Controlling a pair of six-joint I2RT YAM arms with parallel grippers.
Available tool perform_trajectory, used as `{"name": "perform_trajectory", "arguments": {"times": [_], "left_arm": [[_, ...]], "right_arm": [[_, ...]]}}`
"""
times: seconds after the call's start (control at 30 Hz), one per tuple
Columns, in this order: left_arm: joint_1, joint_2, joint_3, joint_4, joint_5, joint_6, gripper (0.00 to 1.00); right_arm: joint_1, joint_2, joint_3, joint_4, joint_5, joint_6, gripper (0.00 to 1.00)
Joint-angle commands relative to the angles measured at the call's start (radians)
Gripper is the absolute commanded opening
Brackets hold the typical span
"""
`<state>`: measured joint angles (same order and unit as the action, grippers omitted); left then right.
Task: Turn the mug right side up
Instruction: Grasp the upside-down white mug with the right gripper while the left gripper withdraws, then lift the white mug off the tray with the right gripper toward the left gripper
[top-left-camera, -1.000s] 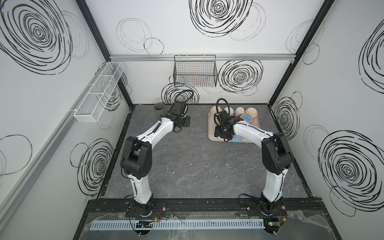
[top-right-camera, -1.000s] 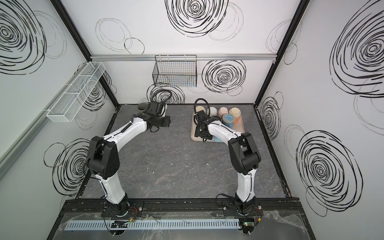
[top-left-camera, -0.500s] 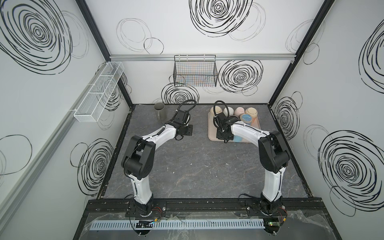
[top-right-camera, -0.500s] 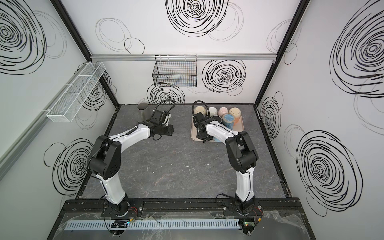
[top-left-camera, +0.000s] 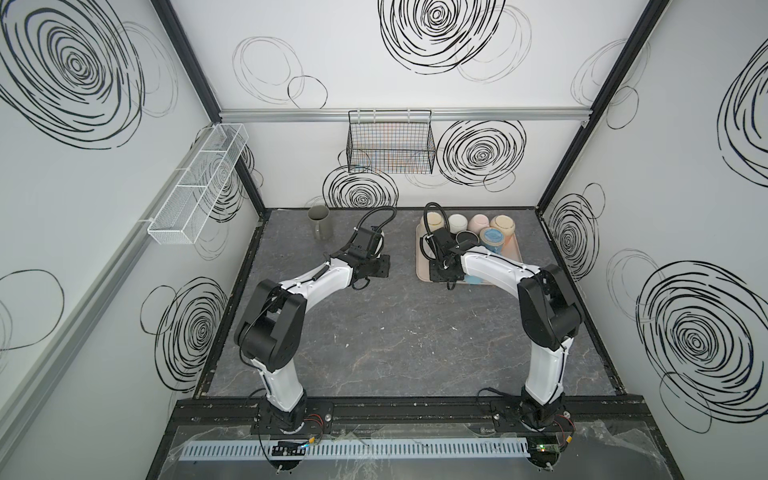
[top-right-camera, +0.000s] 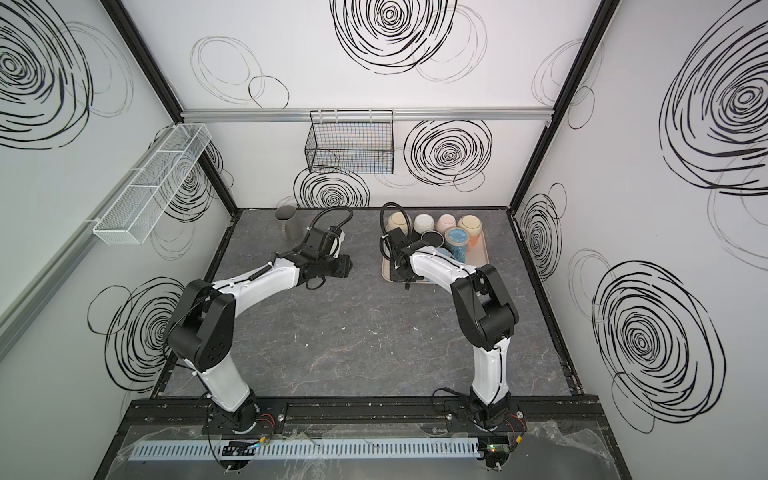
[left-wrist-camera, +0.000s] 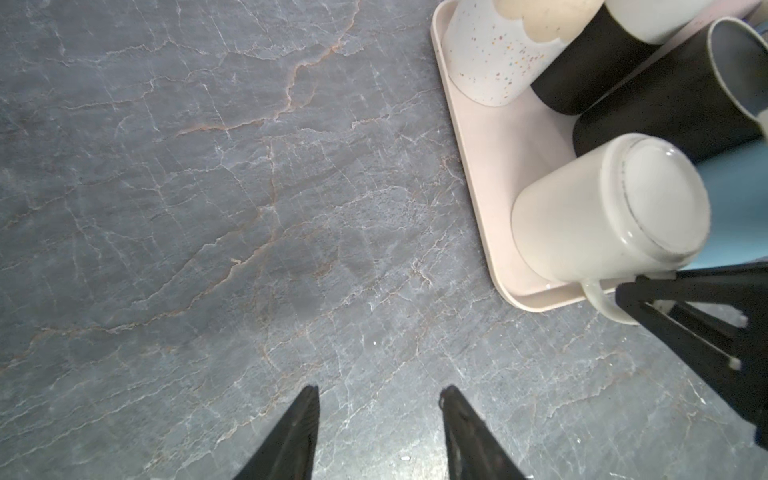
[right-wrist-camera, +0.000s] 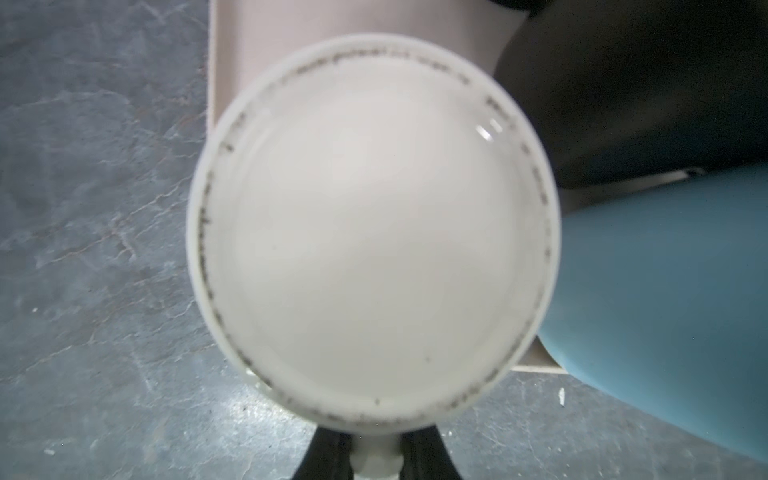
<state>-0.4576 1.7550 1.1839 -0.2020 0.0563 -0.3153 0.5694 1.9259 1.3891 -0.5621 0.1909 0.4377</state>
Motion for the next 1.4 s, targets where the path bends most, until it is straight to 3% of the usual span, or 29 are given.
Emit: {"name": "perform_trajectory", "arguments": {"times": [0.0, 0.17, 0.47, 0.63, 0.77, 1.37], "left_arm": [[-0.022, -0.07, -0.068, 0.085, -0.029, -0.044, 0.51], [-0.061, -0.118, -0.181, 0.224, -0.018, -0.145, 0.51], [-0.124, -0.093, -0.186, 0.273, -0.029, -0.197, 0.51], [-0.116, -0.148, -0.283, 0.417, -0.013, -0.287, 0.51], [-0.114, -0.183, -0.298, 0.368, -0.08, -0.279, 0.51], [-0.107, -0.303, -0.337, 0.438, -0.048, -0.314, 0.59]], "right_arm": [[0.008, -0.055, -0.019, 0.081, -0.094, -0.116, 0.01], [-0.001, -0.044, 0.003, 0.057, -0.086, -0.204, 0.04], [-0.032, -0.042, 0.025, 0.064, -0.134, -0.258, 0.0], [-0.076, -0.12, -0.063, 0.218, -0.271, -0.177, 0.0], [-0.111, -0.179, -0.137, 0.324, -0.327, -0.103, 0.0], [-0.213, -0.385, -0.387, 0.674, -0.564, 0.069, 0.0]]}}
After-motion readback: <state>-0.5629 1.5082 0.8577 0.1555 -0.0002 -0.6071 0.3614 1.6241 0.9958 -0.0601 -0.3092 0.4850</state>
